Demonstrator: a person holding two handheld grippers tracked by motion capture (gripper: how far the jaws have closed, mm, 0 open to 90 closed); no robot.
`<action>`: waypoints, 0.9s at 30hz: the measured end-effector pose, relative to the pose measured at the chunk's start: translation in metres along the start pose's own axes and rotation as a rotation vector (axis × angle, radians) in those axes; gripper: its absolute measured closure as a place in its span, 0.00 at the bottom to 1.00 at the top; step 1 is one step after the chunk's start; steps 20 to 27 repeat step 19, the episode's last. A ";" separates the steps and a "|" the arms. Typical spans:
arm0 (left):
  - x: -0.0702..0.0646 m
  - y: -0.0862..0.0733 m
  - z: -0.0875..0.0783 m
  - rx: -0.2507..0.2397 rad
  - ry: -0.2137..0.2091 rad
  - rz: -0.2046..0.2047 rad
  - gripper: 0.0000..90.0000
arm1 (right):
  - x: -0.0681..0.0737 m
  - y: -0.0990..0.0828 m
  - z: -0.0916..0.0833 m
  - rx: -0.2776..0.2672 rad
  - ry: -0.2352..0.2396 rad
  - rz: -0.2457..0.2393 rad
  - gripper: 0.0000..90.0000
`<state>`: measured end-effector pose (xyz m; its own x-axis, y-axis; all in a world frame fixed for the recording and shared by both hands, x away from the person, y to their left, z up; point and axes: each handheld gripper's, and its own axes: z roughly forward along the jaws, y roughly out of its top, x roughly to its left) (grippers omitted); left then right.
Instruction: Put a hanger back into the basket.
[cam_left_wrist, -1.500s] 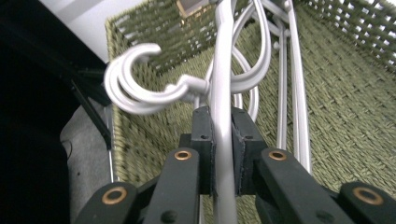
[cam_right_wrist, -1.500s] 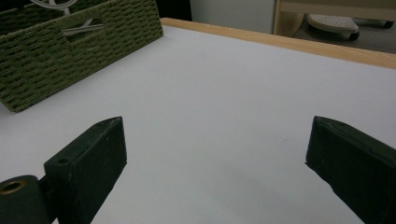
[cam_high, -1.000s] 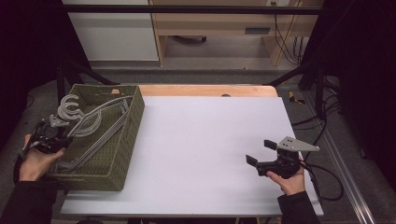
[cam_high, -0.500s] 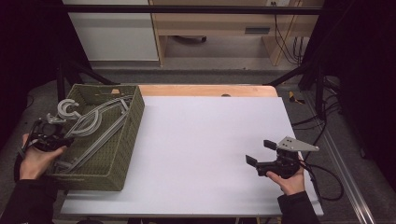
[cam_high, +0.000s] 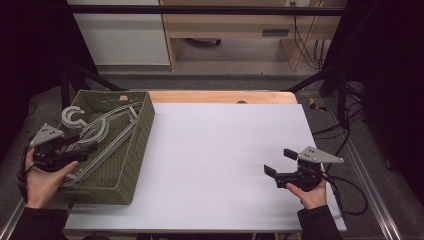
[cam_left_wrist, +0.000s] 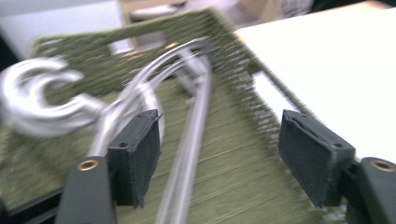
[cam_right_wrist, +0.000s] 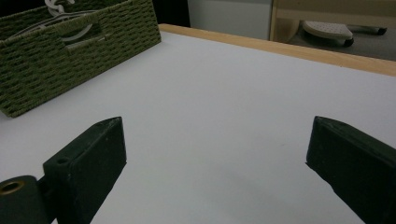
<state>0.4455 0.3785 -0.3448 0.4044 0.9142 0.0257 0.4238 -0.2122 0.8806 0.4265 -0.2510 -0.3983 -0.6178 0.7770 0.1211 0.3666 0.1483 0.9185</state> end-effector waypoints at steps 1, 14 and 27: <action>-0.005 0.000 0.000 -0.017 -0.017 -0.001 0.30 | 0.000 0.000 0.000 -0.003 -0.002 0.004 0.05; -0.067 -0.011 0.013 -0.131 -0.217 -0.005 0.09 | -0.001 -0.001 -0.005 -0.020 0.000 0.009 0.05; -0.077 -0.019 0.019 -0.100 -0.241 0.041 0.08 | -0.003 -0.002 -0.006 -0.021 -0.001 0.005 0.05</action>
